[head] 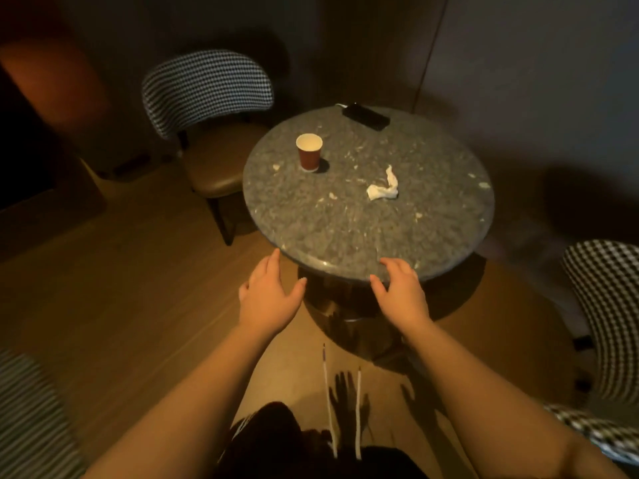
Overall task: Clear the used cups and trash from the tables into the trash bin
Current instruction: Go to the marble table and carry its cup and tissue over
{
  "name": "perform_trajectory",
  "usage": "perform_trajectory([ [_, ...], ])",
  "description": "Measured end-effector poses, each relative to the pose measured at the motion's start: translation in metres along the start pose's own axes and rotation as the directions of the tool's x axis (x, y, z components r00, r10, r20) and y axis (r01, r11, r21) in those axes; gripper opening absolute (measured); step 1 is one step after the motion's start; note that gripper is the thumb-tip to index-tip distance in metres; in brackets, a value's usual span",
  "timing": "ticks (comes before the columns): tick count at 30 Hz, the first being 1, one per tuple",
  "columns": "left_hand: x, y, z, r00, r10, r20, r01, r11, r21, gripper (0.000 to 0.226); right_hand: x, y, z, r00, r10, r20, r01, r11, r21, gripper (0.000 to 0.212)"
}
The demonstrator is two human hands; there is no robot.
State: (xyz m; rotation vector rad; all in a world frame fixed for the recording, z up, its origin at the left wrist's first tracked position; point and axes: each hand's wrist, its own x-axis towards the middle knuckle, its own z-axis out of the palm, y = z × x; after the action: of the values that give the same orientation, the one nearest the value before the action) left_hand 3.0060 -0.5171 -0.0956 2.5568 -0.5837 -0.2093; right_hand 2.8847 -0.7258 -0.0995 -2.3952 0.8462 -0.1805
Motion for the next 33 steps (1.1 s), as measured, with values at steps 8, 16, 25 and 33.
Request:
perform_trajectory([
  [8, 0.188, 0.012, 0.011, 0.991, 0.110, 0.072, -0.106, 0.993, -0.050, 0.081, 0.149, -0.003, 0.013, 0.982, 0.164, -0.094, -0.162, 0.987, 0.023, 0.048],
  [16, 0.368, 0.020, 0.010, 0.953, 0.295, 0.066, -0.288, 0.953, -0.096, 0.095, 0.272, -0.020, 0.039, 0.868, 0.443, -0.225, -0.458, 0.889, -0.015, 0.074],
  [25, 0.455, 0.029, 0.041, 0.905, 0.343, 0.251, -0.273, 0.921, -0.277, 0.101, 0.318, -0.018, 0.041, 0.793, 0.568, -0.221, -0.601, 0.789, -0.126, 0.072],
  [33, 0.460, 0.046, 0.061, 0.828, 0.489, 0.275, -0.402, 0.859, -0.316, 0.084, 0.307, -0.012, 0.057, 0.742, 0.625, -0.245, -0.667, 0.724, -0.173, 0.044],
])
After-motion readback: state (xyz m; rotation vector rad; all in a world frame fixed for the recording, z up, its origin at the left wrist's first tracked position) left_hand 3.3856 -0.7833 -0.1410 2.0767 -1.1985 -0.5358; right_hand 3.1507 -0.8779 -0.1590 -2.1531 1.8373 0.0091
